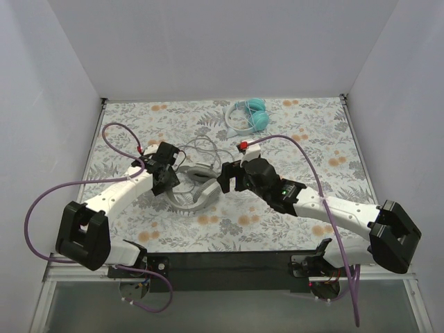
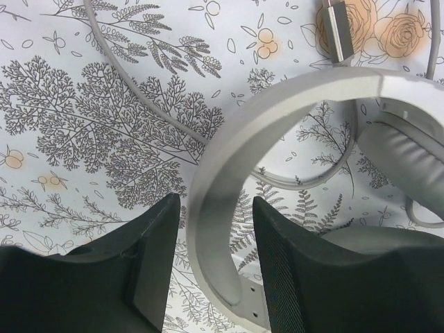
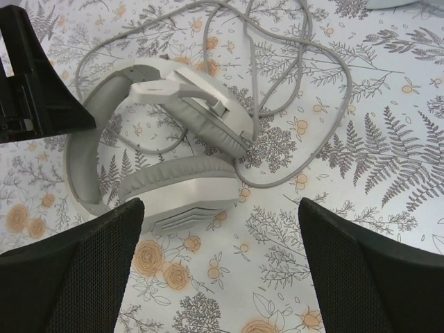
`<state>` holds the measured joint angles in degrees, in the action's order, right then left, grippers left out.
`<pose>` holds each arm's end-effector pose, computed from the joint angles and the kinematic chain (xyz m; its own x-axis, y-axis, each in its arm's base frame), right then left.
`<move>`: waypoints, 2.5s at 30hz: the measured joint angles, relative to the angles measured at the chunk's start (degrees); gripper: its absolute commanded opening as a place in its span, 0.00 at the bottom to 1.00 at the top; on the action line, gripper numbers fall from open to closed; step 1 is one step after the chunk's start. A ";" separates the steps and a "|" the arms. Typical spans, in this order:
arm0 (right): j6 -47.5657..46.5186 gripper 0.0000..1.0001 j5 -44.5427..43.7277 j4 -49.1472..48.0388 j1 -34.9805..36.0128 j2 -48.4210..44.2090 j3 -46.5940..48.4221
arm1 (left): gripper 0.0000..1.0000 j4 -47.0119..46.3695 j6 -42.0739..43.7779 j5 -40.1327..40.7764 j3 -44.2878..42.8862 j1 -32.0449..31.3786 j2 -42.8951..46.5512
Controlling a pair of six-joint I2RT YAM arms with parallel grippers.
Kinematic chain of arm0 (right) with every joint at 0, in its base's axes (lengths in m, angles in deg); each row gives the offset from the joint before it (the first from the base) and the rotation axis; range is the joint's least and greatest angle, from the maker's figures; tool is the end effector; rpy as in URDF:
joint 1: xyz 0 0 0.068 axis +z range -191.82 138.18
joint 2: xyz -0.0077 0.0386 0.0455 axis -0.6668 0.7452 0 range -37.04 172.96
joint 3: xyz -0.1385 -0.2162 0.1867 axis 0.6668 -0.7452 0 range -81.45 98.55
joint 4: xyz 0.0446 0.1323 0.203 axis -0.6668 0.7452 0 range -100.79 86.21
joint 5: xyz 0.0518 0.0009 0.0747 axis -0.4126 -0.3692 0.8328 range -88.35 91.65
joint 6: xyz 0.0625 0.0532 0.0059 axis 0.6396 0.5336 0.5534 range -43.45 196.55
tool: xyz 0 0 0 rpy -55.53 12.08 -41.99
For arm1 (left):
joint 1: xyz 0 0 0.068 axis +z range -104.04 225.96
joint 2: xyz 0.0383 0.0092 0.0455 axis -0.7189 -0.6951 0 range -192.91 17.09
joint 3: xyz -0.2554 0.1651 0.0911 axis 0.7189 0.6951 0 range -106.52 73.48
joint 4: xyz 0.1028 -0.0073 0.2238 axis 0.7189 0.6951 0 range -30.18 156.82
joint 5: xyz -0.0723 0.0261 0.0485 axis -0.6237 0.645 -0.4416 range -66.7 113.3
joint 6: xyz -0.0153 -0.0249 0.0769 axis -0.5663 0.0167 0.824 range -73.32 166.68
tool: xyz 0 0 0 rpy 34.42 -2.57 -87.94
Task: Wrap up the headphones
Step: Grab headphones with the left arm
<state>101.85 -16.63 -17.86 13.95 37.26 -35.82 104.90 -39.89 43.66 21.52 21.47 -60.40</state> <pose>0.1859 0.2336 0.3024 -0.4527 0.0561 -0.8899 -0.4728 0.8310 0.2929 0.2216 -0.0735 0.2385 -0.3346 -0.8760 -0.3475 -0.8399 0.4444 -0.3117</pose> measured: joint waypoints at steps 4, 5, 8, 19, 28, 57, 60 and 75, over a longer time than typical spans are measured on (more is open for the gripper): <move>-0.09 0.97 -0.31 0.15 -0.26 -1.57 -0.02 | 0.45 -0.70 1.55 -0.55 0.00 0.00 -0.24; -0.11 0.97 -0.37 0.17 -0.28 -1.77 -0.02 | 0.45 -0.87 1.81 -0.81 0.00 0.00 -0.52; -0.17 0.97 -0.66 0.33 -0.39 -1.97 -0.07 | 0.45 -1.73 2.40 -1.64 0.00 0.00 -1.86; -0.22 0.98 -0.70 1.07 -0.59 -2.71 -0.48 | 0.52 -3.02 2.80 -2.10 0.96 -0.02 -2.78; -0.22 0.98 -0.70 1.07 -0.66 -2.73 -0.55 | 0.52 0.04 3.26 -1.16 0.57 0.13 -1.22; -1.90 0.98 0.72 1.22 -0.63 -4.46 -1.60 | 0.00 -12.59 5.44 -2.23 8.70 1.81 -4.83; -3.32 0.98 -0.11 2.14 -0.07 -3.82 -0.72 | 0.00 -13.16 6.10 -2.34 7.30 1.84 -4.44; -13.81 0.98 -14.84 5.16 0.02 20.94 29.81 | 0.00 -5.18 12.04 -0.85 -1.22 1.88 -1.42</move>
<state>88.04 -31.47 -12.71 13.97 58.20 -6.01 99.72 -27.84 42.80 20.29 23.35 -61.82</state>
